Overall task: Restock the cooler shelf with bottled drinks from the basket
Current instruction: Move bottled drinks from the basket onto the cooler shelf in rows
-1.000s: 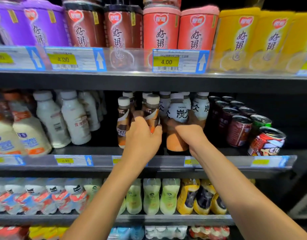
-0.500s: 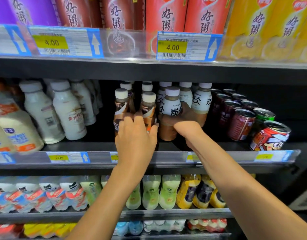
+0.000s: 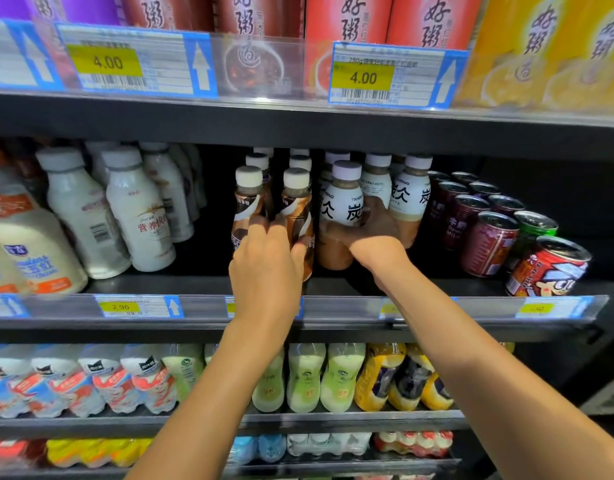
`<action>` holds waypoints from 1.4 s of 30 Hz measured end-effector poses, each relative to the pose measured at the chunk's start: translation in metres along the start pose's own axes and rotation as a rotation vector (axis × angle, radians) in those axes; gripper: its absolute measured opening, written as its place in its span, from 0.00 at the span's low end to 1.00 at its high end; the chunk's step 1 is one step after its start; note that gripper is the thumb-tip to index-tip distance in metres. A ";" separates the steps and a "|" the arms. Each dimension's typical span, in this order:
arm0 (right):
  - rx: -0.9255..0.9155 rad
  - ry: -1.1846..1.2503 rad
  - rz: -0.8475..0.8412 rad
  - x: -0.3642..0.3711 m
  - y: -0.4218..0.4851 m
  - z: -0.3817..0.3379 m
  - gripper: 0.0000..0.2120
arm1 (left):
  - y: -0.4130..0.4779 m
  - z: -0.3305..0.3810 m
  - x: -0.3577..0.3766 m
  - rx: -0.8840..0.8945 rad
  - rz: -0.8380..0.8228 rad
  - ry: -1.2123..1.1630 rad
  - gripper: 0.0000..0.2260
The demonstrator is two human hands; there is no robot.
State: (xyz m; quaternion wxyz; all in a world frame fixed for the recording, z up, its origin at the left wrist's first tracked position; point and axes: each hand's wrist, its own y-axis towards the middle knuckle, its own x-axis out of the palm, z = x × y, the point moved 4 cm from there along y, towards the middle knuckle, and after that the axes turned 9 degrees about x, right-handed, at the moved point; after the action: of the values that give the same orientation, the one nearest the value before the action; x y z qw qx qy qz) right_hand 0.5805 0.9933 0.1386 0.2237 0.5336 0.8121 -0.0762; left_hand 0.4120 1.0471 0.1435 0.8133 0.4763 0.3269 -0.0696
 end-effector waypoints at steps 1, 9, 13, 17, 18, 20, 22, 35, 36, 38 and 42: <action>0.003 0.005 0.001 0.000 0.001 0.001 0.36 | 0.000 -0.003 0.001 -0.001 -0.005 -0.003 0.14; -0.020 0.024 0.049 -0.002 0.002 0.003 0.36 | 0.000 -0.013 0.009 0.081 0.013 -0.011 0.15; -0.027 0.001 0.055 -0.003 0.001 0.002 0.35 | -0.003 -0.018 0.012 0.103 0.019 -0.024 0.16; -0.030 -0.002 0.063 -0.002 0.000 0.000 0.35 | -0.002 -0.020 0.012 0.102 0.023 -0.026 0.16; -0.029 -0.003 0.063 -0.002 0.000 0.000 0.35 | -0.002 -0.020 0.013 0.100 0.019 -0.029 0.16; -0.022 -0.001 0.061 -0.003 -0.002 -0.001 0.35 | -0.001 -0.020 0.015 0.088 0.011 -0.032 0.16; -0.011 0.001 0.056 -0.002 -0.004 -0.001 0.34 | 0.000 -0.020 0.015 0.071 0.011 -0.046 0.16; -0.104 -0.318 0.056 -0.039 -0.066 -0.009 0.13 | -0.012 0.006 -0.025 0.271 0.062 -0.290 0.10; -0.172 -0.423 0.101 -0.048 -0.080 -0.009 0.14 | -0.014 0.015 -0.027 0.323 0.024 -0.301 0.10; -0.244 -0.651 0.149 -0.067 -0.112 -0.010 0.16 | -0.021 0.038 -0.026 0.412 -0.107 -0.294 0.12; 0.111 -1.017 0.076 -0.124 -0.167 0.027 0.11 | -0.052 0.095 -0.011 0.740 -0.331 -0.409 0.13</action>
State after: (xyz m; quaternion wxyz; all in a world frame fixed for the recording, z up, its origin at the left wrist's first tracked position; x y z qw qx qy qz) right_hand 0.4786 0.8105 0.1504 0.5644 0.4692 0.5754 -0.3610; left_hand 0.4249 0.9389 0.1436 0.6140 0.6527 0.1845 -0.4036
